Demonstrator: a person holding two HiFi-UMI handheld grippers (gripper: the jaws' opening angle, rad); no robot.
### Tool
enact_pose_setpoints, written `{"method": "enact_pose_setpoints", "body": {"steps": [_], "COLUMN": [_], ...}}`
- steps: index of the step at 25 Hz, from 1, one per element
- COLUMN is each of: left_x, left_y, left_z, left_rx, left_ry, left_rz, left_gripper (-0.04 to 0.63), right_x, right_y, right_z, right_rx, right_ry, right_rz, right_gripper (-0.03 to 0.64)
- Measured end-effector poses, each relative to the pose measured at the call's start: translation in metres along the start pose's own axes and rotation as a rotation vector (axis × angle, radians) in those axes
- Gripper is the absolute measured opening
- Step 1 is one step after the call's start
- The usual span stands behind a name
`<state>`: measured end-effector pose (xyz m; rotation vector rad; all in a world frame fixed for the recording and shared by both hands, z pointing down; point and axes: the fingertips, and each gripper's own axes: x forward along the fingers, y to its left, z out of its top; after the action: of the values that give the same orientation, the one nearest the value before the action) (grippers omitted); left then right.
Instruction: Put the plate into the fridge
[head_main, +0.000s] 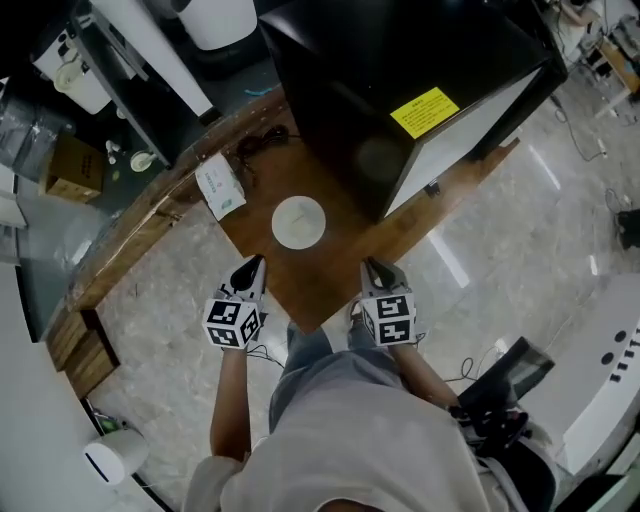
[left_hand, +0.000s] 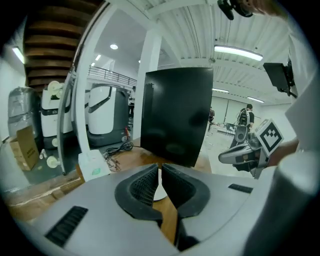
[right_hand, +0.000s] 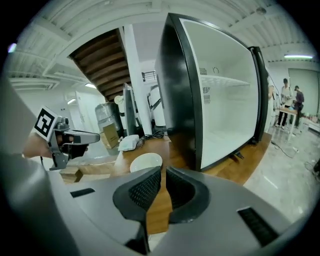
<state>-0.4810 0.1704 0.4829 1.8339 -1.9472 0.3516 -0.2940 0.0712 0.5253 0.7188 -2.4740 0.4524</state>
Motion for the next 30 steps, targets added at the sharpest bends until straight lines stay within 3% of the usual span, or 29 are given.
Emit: {"method": "enact_pose_setpoints", "body": {"steps": [5,8,10,11,15,20,23,28,30], "left_x": [0.067,0.101,0.12,0.128,0.154,0.198,0.213,0.238,0.244], "left_y": [0.07,0.103,0.121,0.132,0.16,0.135,0.128,0.114,0.109], "left_z": [-0.008,-0.015,-0.027,-0.036,-0.065,-0.076,-0.083,-0.097,-0.105], "left_rx": [0.015,-0.09,-0.144,-0.13,-0.002,0.045,0.095,0.207,0.226], "left_ry": [0.125,0.191,0.242,0.275,0.381,0.458,0.504,0.593,0.625], "left_rz": [-0.128,-0.242,-0.318,-0.346,-0.402,-0.482,-0.498,-0.478,-0.466], "left_gripper": [0.021,0.026,0.113,0.146,0.158,0.169,0.172,0.173,0.173], "right_x": [0.061,0.098,0.118,0.128,0.162,0.19,0.201,0.208,0.21], "right_y": [0.021,0.034,0.044,0.052,0.076,0.055,0.049,0.031,0.029], "right_z": [0.002,0.01,0.01,0.008,-0.009,-0.039,-0.054,-0.071,-0.08], "right_rx": [0.081,0.11,0.096,0.1,0.174,0.157,0.28,0.316,0.361], "right_ry": [0.046,0.054,0.054,0.055,0.078,0.129,0.154,0.183,0.198], "right_rz": [-0.047,-0.064,-0.111,-0.132,-0.181,-0.207,-0.195,-0.197,-0.176], "right_gripper": [0.02,0.02,0.02,0.021,0.021,0.021,0.026,0.034,0.069]}}
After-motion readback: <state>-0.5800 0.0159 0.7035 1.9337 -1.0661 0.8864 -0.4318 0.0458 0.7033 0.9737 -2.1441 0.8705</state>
